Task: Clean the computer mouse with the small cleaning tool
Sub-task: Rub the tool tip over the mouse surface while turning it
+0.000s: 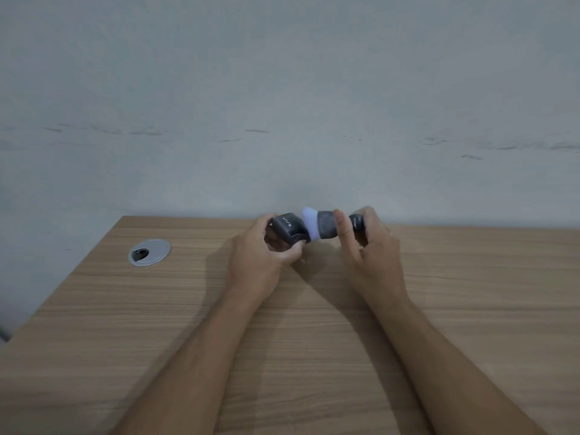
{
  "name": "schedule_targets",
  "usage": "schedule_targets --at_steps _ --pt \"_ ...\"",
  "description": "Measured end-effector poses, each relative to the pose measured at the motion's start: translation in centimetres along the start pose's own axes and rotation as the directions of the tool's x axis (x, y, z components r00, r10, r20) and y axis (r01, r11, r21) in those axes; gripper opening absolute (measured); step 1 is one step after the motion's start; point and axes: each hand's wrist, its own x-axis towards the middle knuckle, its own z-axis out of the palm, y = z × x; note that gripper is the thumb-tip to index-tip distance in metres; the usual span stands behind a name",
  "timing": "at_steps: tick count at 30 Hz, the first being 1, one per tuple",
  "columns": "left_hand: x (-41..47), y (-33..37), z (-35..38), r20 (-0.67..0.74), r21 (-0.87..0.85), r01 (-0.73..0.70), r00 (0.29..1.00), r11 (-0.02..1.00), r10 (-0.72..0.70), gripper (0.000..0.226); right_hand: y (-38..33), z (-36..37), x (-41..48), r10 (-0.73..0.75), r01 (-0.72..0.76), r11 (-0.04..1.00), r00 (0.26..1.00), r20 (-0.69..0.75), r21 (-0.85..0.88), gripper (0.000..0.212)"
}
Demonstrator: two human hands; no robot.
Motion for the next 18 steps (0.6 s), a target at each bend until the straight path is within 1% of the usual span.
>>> schedule_targets --at_steps 2,4,9,11,14,16,18 --pt "0.0 0.0 -0.1 0.014 0.021 -0.014 1.000 1.000 0.014 0.047 -0.9 0.3 -0.3 -0.097 0.097 0.995 0.994 0.041 -0.010 0.045" --pt "-0.1 0.1 -0.2 0.015 0.021 -0.026 1.000 0.999 0.026 0.045 -1.4 0.8 -0.5 -0.138 0.140 0.990 0.989 0.052 -0.030 0.048" --pt "-0.2 0.1 -0.2 -0.031 -0.066 -0.025 0.999 0.997 0.023 0.047 -0.5 0.6 -0.1 -0.038 0.035 0.998 0.997 -0.067 -0.046 0.035" --pt "-0.1 0.1 -0.2 -0.015 -0.059 -0.021 1.000 0.998 0.021 0.042 -0.6 0.4 -0.2 -0.083 0.082 0.996 0.995 -0.060 -0.025 0.033" --pt "-0.1 0.1 -0.3 0.004 -0.019 -0.009 1.000 1.000 0.009 0.035 -1.4 1.0 -0.7 -0.165 0.165 0.986 0.986 -0.022 -0.025 0.039" --pt "-0.1 0.2 -0.4 0.011 -0.045 0.012 1.000 0.999 -0.011 0.032 -1.4 1.6 -0.8 -0.162 0.160 0.986 0.985 -0.053 -0.036 0.041" --pt "-0.2 0.3 -0.4 0.007 -0.081 0.012 1.000 0.997 -0.011 0.030 -1.0 1.7 -0.5 -0.128 0.125 0.992 0.985 -0.117 -0.030 0.041"
